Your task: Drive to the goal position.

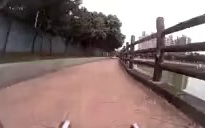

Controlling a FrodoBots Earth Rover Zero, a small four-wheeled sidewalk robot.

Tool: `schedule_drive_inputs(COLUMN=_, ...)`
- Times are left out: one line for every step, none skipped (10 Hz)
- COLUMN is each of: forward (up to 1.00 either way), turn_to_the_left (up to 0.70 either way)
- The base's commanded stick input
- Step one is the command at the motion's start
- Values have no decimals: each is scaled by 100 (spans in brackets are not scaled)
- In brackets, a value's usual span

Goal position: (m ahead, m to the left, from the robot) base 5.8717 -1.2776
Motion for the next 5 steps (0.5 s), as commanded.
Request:
schedule_drive_inputs(forward=100, turn_to_the_left=0)
schedule_drive_inputs(forward=100, turn_to_the_left=0)
schedule_drive_inputs(forward=100, turn_to_the_left=0)
schedule_drive_inputs(forward=100, turn_to_the_left=0)
schedule_drive_inputs(forward=100, turn_to_the_left=0)
